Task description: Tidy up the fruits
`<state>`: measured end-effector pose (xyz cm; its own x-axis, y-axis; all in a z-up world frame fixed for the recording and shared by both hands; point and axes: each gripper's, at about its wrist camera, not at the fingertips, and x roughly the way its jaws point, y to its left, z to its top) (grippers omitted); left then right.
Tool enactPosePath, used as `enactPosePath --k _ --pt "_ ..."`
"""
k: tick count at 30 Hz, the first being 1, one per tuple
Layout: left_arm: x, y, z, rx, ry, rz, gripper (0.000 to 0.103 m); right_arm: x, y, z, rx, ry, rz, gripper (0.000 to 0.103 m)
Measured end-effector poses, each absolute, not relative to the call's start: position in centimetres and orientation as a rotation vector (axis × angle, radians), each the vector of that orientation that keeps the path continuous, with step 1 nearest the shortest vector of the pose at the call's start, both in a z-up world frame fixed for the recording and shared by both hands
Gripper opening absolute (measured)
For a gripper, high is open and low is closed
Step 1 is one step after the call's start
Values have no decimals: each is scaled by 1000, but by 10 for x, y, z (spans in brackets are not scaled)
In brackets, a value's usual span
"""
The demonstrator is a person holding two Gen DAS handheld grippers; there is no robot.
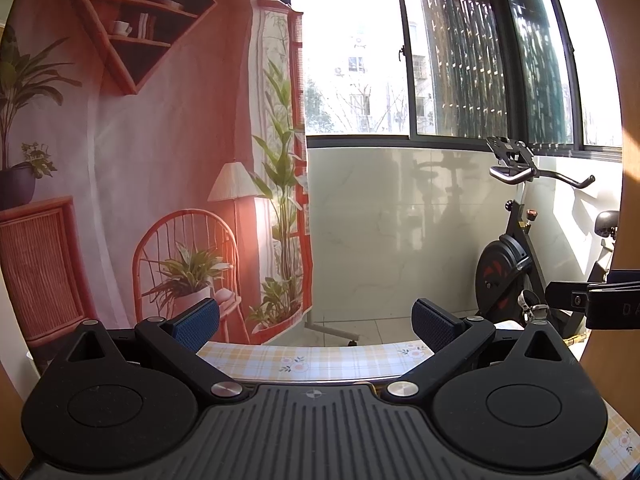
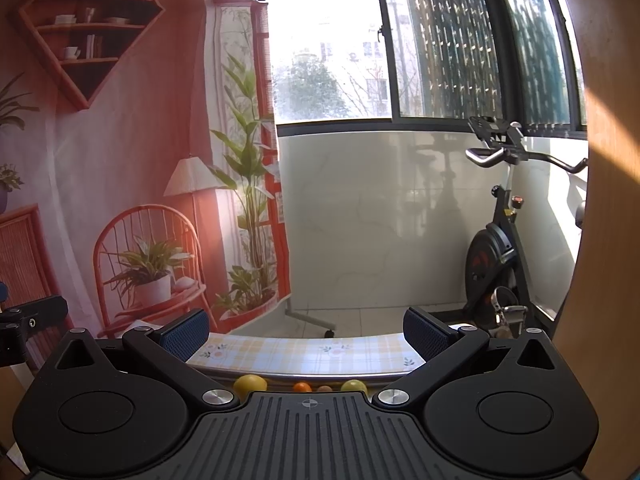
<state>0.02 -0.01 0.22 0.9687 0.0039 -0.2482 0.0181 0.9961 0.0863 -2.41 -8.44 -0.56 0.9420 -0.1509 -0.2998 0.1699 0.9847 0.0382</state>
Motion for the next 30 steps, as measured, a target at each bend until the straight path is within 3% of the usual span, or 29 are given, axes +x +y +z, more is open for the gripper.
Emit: enactPosePath --k 30 --pt "1 2 -2 85 261 -13 103 -25 -84 -7 64 305 -171 103"
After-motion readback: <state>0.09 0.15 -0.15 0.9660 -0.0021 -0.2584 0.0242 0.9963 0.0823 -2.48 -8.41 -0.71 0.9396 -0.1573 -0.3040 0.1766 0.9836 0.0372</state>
